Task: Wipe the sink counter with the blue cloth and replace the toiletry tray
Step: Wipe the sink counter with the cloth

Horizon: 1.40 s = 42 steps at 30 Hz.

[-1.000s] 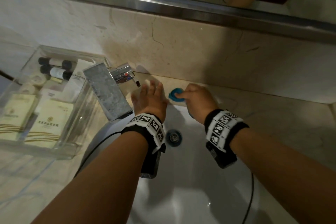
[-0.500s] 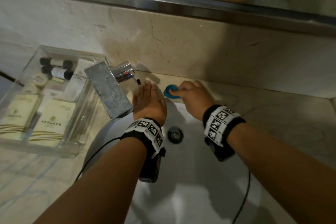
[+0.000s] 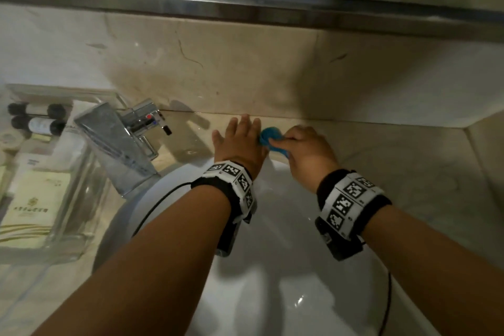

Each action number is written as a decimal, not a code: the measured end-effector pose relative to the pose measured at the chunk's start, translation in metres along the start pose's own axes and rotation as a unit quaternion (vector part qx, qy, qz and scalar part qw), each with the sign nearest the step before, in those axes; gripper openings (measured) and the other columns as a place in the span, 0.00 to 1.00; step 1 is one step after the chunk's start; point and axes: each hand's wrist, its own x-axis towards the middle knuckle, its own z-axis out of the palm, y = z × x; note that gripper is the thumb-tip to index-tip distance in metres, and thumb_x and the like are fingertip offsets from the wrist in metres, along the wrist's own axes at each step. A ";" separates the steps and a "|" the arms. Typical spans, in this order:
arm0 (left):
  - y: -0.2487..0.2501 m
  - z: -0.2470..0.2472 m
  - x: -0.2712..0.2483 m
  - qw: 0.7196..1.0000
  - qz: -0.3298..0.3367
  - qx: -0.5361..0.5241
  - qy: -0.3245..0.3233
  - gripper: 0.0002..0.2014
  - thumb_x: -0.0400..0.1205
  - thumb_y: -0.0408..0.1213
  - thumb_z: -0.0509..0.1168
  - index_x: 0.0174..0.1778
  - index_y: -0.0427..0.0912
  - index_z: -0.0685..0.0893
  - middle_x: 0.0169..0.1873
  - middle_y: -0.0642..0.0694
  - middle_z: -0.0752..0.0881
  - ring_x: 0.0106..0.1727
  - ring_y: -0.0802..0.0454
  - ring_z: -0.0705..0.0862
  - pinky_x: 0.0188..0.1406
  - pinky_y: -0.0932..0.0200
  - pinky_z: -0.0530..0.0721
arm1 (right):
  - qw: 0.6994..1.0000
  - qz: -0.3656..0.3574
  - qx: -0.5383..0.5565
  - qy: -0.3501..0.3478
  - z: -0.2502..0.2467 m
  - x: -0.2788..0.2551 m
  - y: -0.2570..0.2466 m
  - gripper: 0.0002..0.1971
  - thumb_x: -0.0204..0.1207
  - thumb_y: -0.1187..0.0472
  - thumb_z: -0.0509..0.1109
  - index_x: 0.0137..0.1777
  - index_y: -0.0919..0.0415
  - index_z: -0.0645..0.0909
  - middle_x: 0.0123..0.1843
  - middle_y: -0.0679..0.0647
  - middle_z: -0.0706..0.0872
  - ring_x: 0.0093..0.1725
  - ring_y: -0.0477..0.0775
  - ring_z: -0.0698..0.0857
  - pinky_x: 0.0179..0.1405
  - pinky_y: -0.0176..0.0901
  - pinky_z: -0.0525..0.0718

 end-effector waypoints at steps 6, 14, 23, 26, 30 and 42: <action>-0.001 0.001 0.000 0.999 0.006 0.014 -0.028 0.33 0.86 0.57 0.46 0.84 0.52 0.40 0.84 0.50 0.39 0.84 0.47 0.40 0.80 0.33 0.45 | 0.985 0.161 -0.030 0.046 -0.015 0.011 0.029 0.20 0.80 0.68 0.59 0.69 0.52 0.77 0.68 0.62 0.76 0.65 0.67 0.75 0.62 0.50 0.76; -0.001 -0.002 0.000 0.999 0.002 0.016 -0.044 0.33 0.86 0.58 0.46 0.83 0.53 0.39 0.83 0.52 0.37 0.84 0.48 0.39 0.80 0.34 0.44 | 0.995 0.051 0.060 0.066 0.010 0.011 -0.020 0.17 0.80 0.63 0.62 0.68 0.51 0.78 0.60 0.57 0.77 0.64 0.61 0.72 0.63 0.41 0.66; -0.005 -0.008 0.004 0.998 0.016 -0.010 -0.052 0.37 0.83 0.58 0.55 0.84 0.53 0.44 0.84 0.51 0.41 0.84 0.47 0.43 0.80 0.33 0.46 | 0.985 0.158 -0.005 0.065 -0.012 0.016 0.030 0.21 0.80 0.69 0.60 0.68 0.49 0.78 0.69 0.59 0.76 0.66 0.65 0.73 0.64 0.48 0.72; -0.005 -0.009 0.005 0.998 0.016 -0.004 -0.056 0.37 0.83 0.58 0.55 0.84 0.52 0.45 0.84 0.51 0.42 0.84 0.47 0.43 0.80 0.33 0.47 | 0.984 0.158 0.036 0.070 -0.012 0.023 0.028 0.20 0.77 0.71 0.62 0.66 0.54 0.81 0.69 0.60 0.77 0.65 0.66 0.75 0.65 0.47 0.73; -0.006 -0.011 0.005 0.998 0.020 -0.003 -0.062 0.35 0.85 0.56 0.54 0.84 0.53 0.45 0.84 0.51 0.41 0.84 0.47 0.43 0.80 0.34 0.47 | 0.993 0.090 0.054 0.056 -0.003 0.011 0.013 0.14 0.76 0.70 0.66 0.59 0.60 0.84 0.59 0.63 0.82 0.60 0.64 0.80 0.60 0.48 0.78; -0.013 -0.012 0.011 0.996 0.038 0.020 -0.073 0.33 0.86 0.51 0.53 0.84 0.54 0.44 0.84 0.51 0.41 0.84 0.47 0.44 0.79 0.35 0.50 | 0.992 0.087 0.076 0.040 -0.027 0.008 0.014 0.16 0.79 0.71 0.61 0.62 0.60 0.83 0.63 0.62 0.80 0.62 0.62 0.80 0.57 0.38 0.72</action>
